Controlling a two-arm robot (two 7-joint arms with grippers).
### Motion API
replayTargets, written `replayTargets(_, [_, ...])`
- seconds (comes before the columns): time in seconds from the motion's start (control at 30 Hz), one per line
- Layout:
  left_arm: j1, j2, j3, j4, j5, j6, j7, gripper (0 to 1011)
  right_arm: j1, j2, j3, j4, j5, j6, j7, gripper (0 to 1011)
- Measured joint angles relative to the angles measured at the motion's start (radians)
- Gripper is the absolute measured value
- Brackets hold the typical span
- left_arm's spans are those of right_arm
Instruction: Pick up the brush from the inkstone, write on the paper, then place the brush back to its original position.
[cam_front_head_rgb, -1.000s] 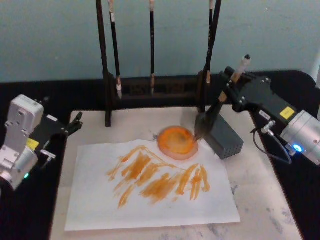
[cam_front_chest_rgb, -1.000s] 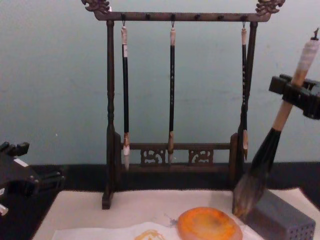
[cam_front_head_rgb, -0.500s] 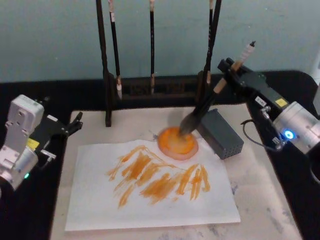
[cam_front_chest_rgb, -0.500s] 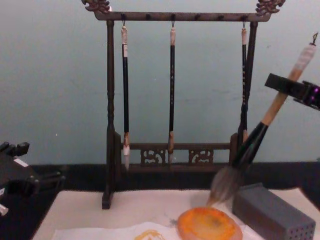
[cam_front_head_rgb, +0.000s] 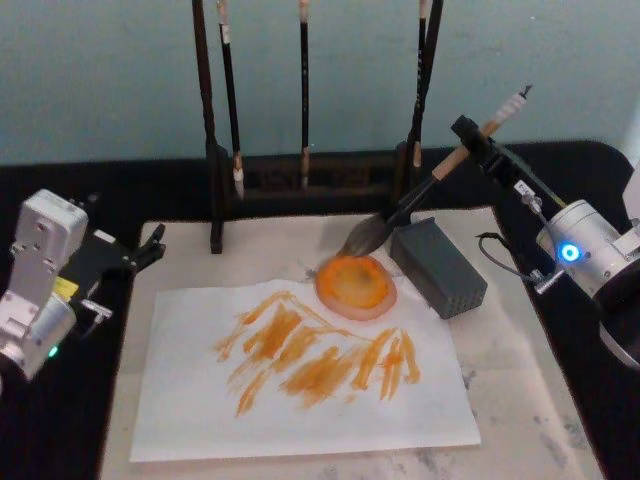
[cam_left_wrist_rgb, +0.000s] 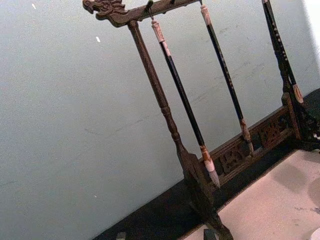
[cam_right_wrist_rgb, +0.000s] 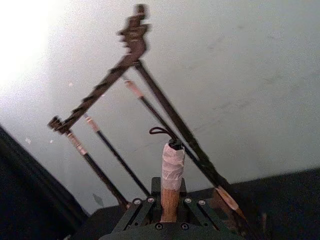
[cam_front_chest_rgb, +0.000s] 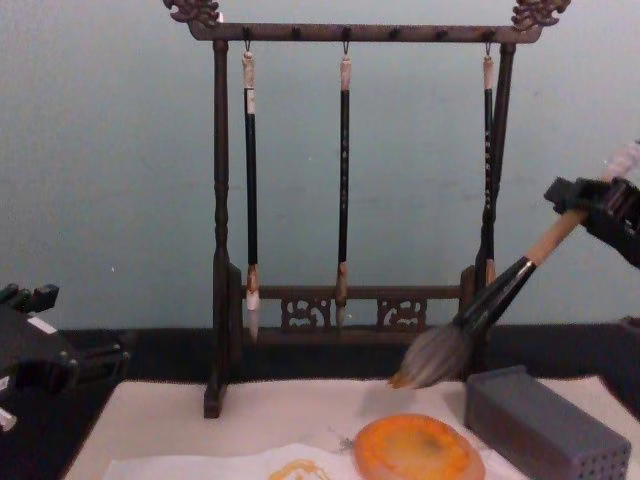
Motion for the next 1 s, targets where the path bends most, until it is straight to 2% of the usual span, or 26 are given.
replayTargets(0.23, [0.000,0.000,0.000,0.000,0.000,0.000,0.000,1001,0.013,-0.026,0.019,0.050,0.094,0.055,-0.044,163])
replayTargets(0.47, [0.000,0.000,0.000,0.000,0.000,0.000,0.000,1001,0.017,-0.042,0.025,0.078,0.147,0.087,-0.089,163])
replayTargets(0.53, [0.000,0.000,0.000,0.000,0.000,0.000,0.000,1001,0.020,-0.047,0.030,0.093,0.174,0.105,-0.113,163])
replayTargets(0.8, [0.000,0.000,0.000,0.000,0.000,0.000,0.000,1001,0.028,-0.058,0.037,0.126,0.231,0.134,-0.155,163])
replayTargets(1.0, [0.000,0.000,0.000,0.000,0.000,0.000,0.000,1001,0.031,-0.059,0.033,0.144,0.251,0.134,-0.169,163])
